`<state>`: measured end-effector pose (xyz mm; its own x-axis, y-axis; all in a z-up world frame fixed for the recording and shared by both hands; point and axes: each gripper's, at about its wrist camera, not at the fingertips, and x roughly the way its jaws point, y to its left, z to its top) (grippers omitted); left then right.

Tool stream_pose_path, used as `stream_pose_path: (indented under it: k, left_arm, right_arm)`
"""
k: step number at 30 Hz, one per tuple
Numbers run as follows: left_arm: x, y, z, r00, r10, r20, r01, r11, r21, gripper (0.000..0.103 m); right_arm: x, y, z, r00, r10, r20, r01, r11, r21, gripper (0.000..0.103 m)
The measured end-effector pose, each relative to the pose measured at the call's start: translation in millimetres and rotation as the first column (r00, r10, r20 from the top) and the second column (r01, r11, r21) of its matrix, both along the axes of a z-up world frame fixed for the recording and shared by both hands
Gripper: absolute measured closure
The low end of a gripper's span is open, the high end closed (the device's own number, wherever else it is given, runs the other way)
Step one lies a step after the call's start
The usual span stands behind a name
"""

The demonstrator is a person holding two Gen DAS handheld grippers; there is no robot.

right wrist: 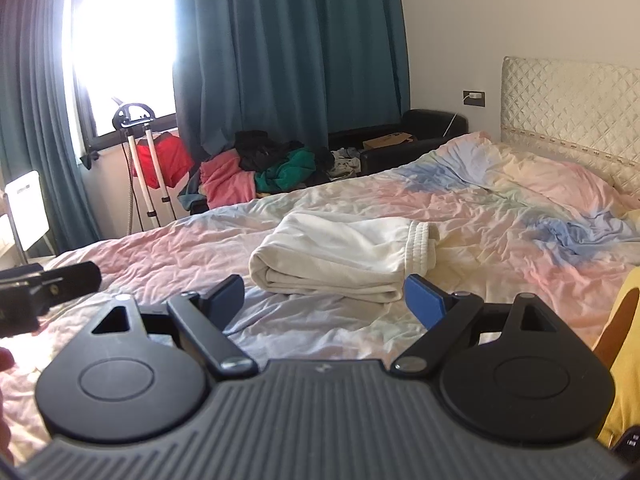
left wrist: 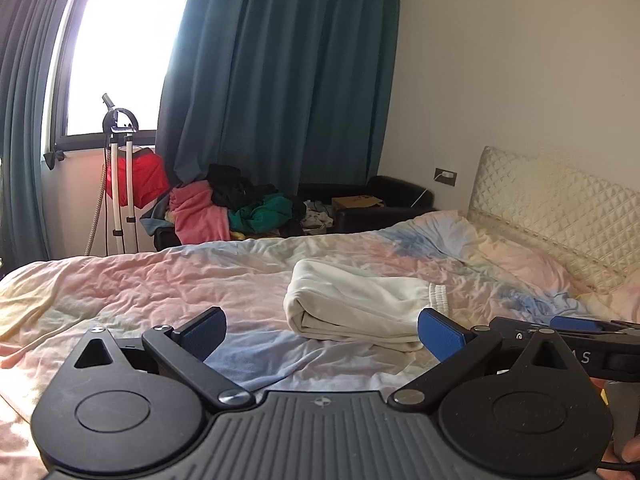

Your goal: Fold clothes

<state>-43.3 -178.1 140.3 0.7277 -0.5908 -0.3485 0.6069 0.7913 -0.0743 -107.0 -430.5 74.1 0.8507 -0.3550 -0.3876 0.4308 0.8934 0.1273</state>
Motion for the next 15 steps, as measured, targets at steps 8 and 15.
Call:
stream_pose_path:
  k: [8, 15]
  left_arm:
    - [-10, 11, -4, 0.999, -0.003, 0.037, 0.003, 1.000, -0.002, 0.000]
    - [-7, 16, -5, 0.999, 0.014, 0.037, -0.014, 1.000, -0.007, 0.000]
  right_arm:
    - [3, 21, -11, 1.000, -0.013, 0.010, 0.013, 0.999, -0.045, 0.014]
    - [4, 31, -12, 1.000, -0.020, 0.002, 0.020, 0.997, -0.068, 0.014]
